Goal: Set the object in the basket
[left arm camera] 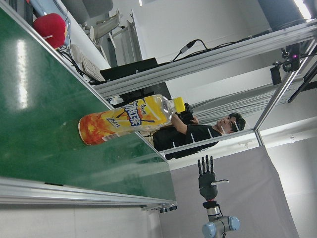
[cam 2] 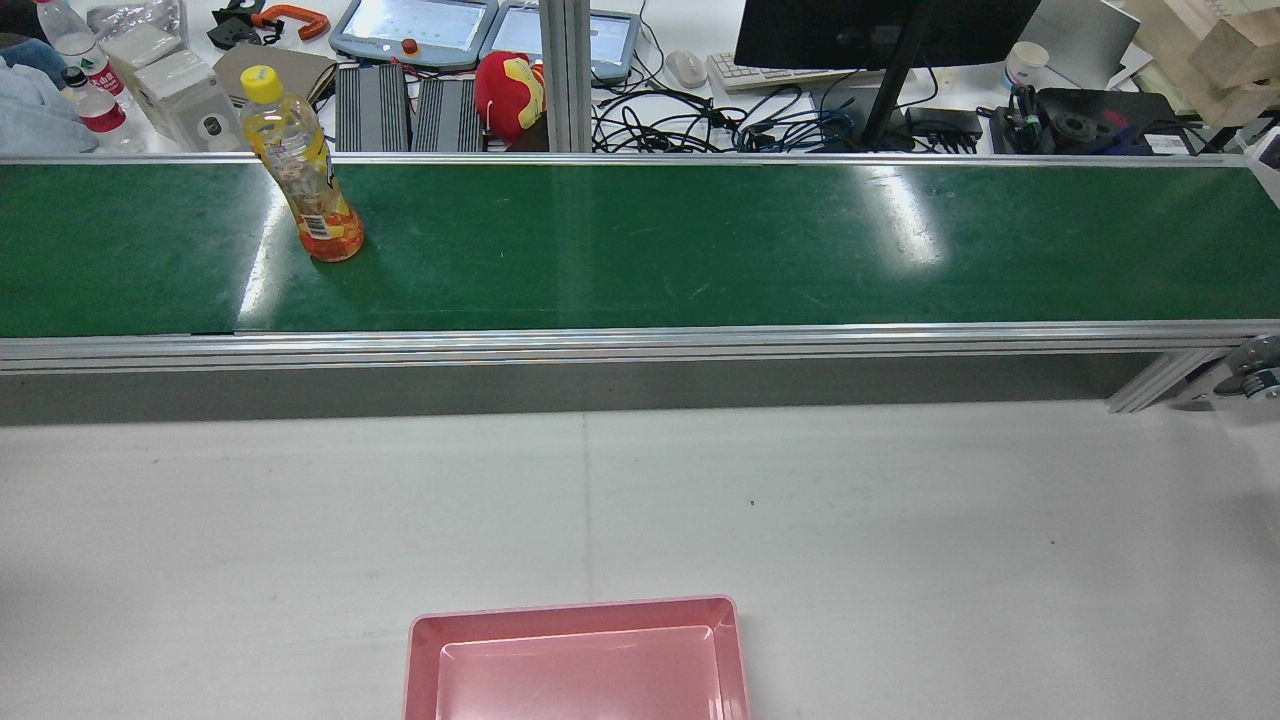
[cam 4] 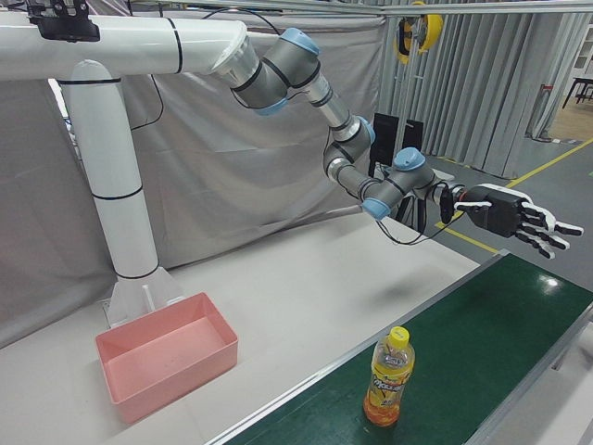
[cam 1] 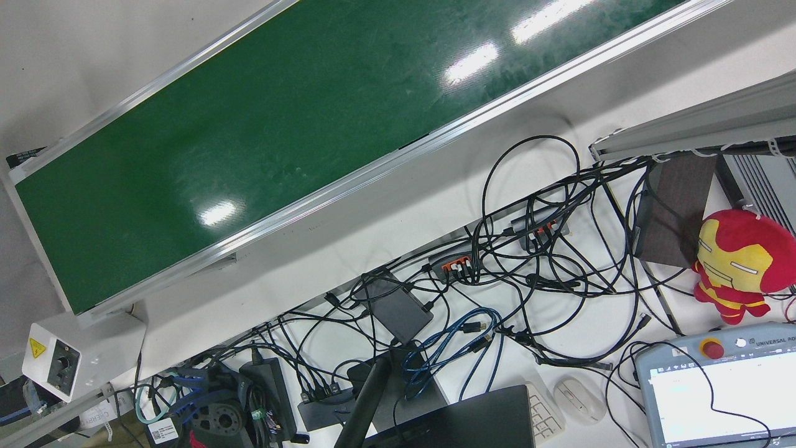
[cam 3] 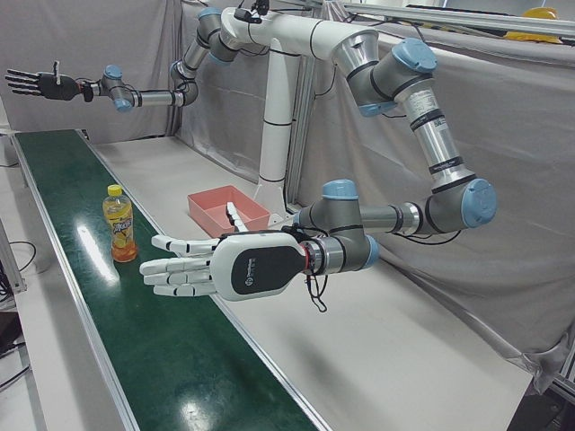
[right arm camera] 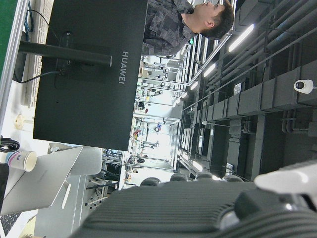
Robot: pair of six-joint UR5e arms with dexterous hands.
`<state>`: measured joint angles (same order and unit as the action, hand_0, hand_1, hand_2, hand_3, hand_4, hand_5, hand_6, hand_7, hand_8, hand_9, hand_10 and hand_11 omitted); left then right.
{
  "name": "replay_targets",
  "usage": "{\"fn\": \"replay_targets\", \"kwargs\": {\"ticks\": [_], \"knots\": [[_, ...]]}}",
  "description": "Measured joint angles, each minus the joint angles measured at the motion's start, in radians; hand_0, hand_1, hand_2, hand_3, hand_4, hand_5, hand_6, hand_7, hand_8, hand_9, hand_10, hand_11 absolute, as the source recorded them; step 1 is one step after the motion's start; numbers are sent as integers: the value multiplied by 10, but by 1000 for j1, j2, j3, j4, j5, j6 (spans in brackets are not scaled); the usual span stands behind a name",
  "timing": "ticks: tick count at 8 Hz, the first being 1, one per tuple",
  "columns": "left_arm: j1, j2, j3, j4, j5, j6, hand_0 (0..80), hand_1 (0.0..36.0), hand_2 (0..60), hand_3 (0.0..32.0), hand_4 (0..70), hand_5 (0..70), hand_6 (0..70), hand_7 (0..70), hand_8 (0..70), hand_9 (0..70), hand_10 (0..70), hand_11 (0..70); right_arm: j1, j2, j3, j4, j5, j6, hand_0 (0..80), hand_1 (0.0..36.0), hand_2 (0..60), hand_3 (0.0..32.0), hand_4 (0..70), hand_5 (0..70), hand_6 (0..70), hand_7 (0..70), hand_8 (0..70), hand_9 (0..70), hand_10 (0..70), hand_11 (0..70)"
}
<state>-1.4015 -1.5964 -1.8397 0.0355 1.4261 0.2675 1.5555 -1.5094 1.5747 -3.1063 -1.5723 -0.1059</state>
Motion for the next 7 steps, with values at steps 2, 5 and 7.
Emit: {"fn": "replay_targets", "kwargs": {"ticks": [2,5,7], "knots": [[39,-3,4,7,18,4,507,93,0,0,98,309,0,18,86,107,102,160,0,0,-1,0,0,0,0,0,0,0,0,0,0,0,0,0,0,0],[126,-6,-4,6,5,57,616,180,0,0,146,286,0,25,108,131,120,197,0,0,-1,0,0,0,0,0,0,0,0,0,0,0,0,0,0,0],[252,-8,-64,28,-129,70,613,171,0,0,139,289,0,23,103,123,106,176,0,0,-1,0,0,0,0,0,0,0,0,0,0,0,0,0,0,0]]}}
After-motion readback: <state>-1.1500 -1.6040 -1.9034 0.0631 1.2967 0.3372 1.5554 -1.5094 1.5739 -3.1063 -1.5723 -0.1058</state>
